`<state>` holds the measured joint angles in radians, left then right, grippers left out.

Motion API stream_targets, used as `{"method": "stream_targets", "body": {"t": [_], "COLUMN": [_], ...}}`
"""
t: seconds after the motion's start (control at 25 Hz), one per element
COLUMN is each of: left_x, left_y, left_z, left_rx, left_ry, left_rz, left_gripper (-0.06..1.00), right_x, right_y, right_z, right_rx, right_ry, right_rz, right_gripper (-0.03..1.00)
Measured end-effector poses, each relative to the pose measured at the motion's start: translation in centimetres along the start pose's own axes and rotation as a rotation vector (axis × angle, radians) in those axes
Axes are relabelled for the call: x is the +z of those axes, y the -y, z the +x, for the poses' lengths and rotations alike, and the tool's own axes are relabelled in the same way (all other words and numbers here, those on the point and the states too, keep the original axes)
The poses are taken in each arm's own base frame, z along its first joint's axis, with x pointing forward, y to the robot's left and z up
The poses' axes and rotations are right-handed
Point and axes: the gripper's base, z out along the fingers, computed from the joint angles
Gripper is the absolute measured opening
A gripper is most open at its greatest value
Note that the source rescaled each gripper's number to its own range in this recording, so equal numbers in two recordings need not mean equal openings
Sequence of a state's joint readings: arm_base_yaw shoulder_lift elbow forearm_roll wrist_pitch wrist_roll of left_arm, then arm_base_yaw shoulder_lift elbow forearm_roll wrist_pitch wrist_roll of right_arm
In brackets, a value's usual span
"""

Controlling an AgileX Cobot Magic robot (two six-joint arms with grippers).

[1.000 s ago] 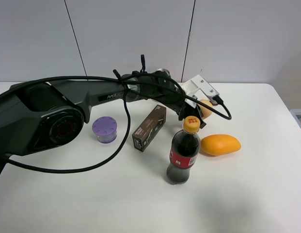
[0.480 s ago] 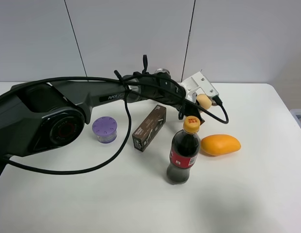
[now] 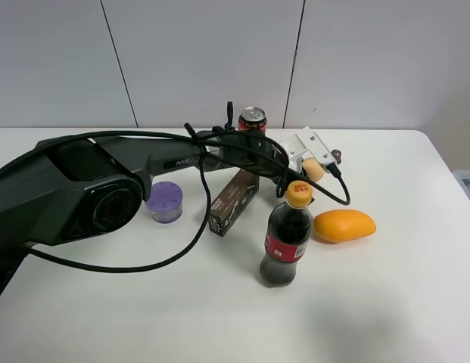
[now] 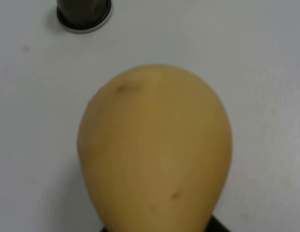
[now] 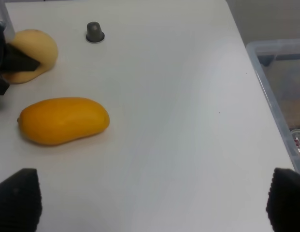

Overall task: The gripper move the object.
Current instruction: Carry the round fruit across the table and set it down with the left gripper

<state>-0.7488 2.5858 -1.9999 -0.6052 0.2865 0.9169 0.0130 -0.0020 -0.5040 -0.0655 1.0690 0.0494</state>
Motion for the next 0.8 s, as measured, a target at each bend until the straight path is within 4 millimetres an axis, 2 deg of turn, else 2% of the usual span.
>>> {"method": "stream_targets", "body": {"t": [0.16, 0.24, 0.36, 0.44, 0.48, 0.6, 0.8], "left_x": [-0.02, -0.02, -0.03, -0.05, -0.07, -0.07, -0.07], "left_y": [-0.05, -0.08, -0.36, -0.56, -0.64, -0.69, -0.68], "left_z": [-0.11, -0.13, -0.36, -0.56, -0.64, -0.69, -0.74], "left_rx": [0.000, -0.001, -0.037, -0.078, -0.092, -0.106, -0.124], "left_ry": [0.004, 0.007, 0.033, 0.056, 0.063, 0.070, 0.075], "left_rz": [-0.003, -0.007, -0.037, -0.058, -0.064, -0.070, -0.070], "left_gripper": [0.04, 0.22, 0.67, 0.87, 0.93, 0.98, 0.99], "right_x": [0.00, 0.00, 0.00, 0.00, 0.00, 0.00, 0.00], "right_y": [0.00, 0.00, 0.00, 0.00, 0.00, 0.00, 0.00], "right_z": [0.00, 0.00, 0.00, 0.00, 0.00, 0.00, 0.00], "right_rx": [0.000, 0.000, 0.000, 0.000, 0.000, 0.000, 0.000], "right_ry": [0.000, 0.000, 0.000, 0.000, 0.000, 0.000, 0.000], "right_rz": [0.000, 0.000, 0.000, 0.000, 0.000, 0.000, 0.000], "right_gripper": [1.00, 1.00, 1.00, 1.00, 1.00, 1.00, 1.00]}}
